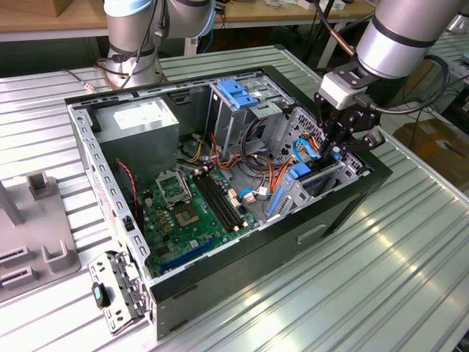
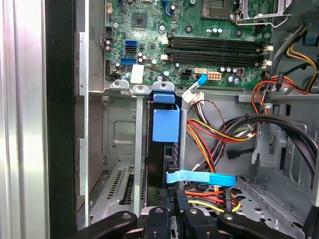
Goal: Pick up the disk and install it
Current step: 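Insert the second disk wire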
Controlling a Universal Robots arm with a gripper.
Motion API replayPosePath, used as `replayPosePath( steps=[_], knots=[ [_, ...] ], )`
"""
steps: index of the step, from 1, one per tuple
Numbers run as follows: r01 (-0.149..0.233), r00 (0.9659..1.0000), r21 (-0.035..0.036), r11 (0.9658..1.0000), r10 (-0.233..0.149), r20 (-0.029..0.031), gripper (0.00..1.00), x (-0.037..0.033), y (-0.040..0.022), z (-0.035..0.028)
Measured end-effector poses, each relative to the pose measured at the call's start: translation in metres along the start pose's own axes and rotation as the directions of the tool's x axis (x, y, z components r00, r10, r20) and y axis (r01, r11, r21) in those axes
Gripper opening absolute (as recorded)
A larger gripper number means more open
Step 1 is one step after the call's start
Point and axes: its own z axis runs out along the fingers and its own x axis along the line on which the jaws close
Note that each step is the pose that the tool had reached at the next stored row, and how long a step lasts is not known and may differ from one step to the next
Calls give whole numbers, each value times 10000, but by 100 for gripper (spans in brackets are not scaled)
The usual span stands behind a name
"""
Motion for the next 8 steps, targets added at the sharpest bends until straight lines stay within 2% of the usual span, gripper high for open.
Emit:
replayPosePath(
  steps=[8],
  knots=[
    [-1,10000,0,10000,1,0,17,0,1,2]
  ],
)
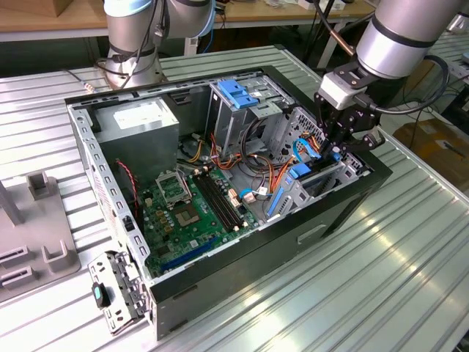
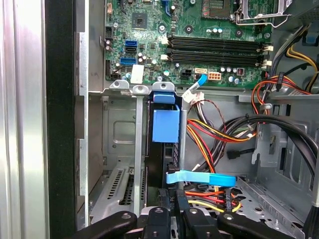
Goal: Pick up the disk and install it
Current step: 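Insert the second disk wire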
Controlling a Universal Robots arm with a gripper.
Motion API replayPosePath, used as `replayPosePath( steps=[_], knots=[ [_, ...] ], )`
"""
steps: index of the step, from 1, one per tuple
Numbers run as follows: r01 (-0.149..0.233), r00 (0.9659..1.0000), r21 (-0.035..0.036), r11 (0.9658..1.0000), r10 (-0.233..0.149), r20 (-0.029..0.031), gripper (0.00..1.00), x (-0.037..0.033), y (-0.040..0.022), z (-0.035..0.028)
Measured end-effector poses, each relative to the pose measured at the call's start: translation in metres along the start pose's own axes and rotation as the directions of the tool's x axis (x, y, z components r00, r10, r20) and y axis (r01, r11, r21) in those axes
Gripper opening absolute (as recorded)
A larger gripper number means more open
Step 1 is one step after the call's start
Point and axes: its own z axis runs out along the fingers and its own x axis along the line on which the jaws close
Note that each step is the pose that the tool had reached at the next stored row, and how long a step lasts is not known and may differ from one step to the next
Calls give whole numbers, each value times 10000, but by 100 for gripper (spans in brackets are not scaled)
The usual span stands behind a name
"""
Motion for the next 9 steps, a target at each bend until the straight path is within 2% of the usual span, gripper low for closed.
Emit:
replayPosePath(
  steps=[9],
  knots=[
    [0,10000,0,10000,0,0,17,0,0,5]
  ],
)
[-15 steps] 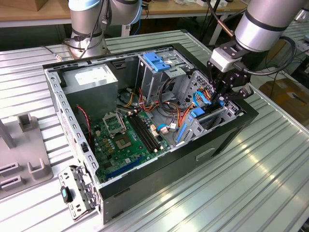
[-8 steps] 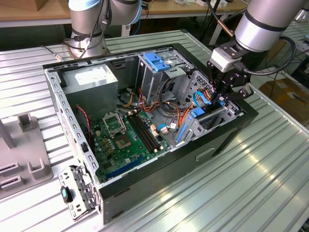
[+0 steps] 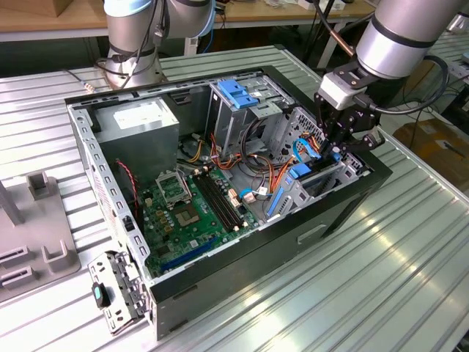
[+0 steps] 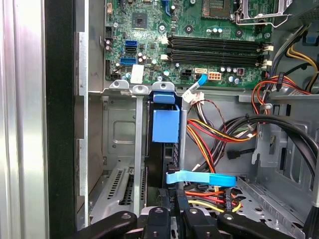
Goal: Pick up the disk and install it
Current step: 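Insert the second disk wire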
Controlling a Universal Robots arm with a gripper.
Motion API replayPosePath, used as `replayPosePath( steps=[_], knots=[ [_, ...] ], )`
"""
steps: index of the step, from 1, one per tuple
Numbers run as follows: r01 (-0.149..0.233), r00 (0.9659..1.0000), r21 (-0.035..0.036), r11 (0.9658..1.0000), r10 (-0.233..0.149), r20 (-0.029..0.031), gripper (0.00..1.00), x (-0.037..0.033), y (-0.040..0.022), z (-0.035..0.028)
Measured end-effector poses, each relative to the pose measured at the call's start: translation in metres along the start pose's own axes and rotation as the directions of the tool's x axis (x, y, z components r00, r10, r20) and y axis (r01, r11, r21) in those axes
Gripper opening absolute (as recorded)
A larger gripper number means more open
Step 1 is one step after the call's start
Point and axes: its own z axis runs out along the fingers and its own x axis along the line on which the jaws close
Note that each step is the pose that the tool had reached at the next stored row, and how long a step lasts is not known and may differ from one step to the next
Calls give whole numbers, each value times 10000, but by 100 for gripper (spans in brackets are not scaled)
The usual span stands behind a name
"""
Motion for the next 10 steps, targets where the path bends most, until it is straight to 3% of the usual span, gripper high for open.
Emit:
replayPosePath(
  steps=[10],
  knots=[
    [0,10000,0,10000,0,0,17,0,0,1]
  ],
)
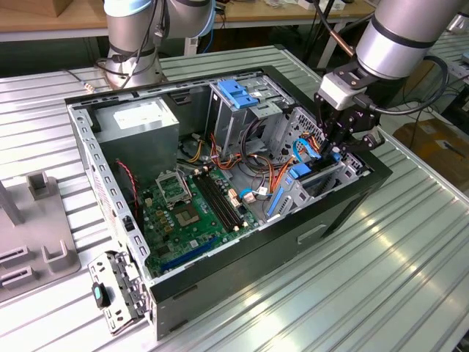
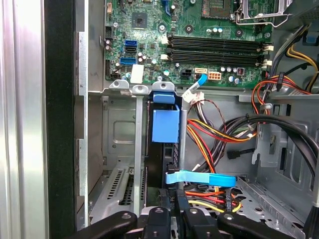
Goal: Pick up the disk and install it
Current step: 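Insert the second disk wire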
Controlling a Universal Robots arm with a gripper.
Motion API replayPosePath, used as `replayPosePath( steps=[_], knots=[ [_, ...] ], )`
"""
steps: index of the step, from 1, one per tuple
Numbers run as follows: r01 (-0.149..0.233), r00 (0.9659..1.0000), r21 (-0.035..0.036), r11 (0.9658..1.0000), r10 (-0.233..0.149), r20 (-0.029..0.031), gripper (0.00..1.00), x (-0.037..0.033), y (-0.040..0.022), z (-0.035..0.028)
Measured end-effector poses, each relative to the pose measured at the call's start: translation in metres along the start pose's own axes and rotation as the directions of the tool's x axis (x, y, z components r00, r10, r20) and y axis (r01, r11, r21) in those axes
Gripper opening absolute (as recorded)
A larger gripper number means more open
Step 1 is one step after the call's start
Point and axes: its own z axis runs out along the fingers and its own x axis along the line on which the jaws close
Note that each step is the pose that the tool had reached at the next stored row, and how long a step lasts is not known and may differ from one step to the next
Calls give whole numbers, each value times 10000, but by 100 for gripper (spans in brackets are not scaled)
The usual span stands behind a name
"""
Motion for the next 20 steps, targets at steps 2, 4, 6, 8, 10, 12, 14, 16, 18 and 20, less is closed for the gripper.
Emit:
replayPosePath(
  steps=[2,4,6,8,10,12,14,16,18,20],
  knots=[
    [0,10000,-1,10000,0,0,17,0,0,0],
    [-1,10000,0,10000,1,0,17,0,0,0],
    [0,10000,0,10000,0,1,17,0,0,1],
    [0,10000,0,10000,0,0,17,-1,-2,-18],
    [-1,10000,0,10000,1,5,17,-1,-2,-22],
    [-1,10000,0,10000,1,2,17,-1,-2,-26],
    [-1,10000,0,10000,1,5,17,-1,-3,-26],
    [-1,10000,0,10000,1,3,17,-1,-2,-25],
    [0,10000,0,10000,0,4,17,-1,-2,-19],
    [0,10000,0,10000,0,5,17,-1,-1,-16]
  ],
)
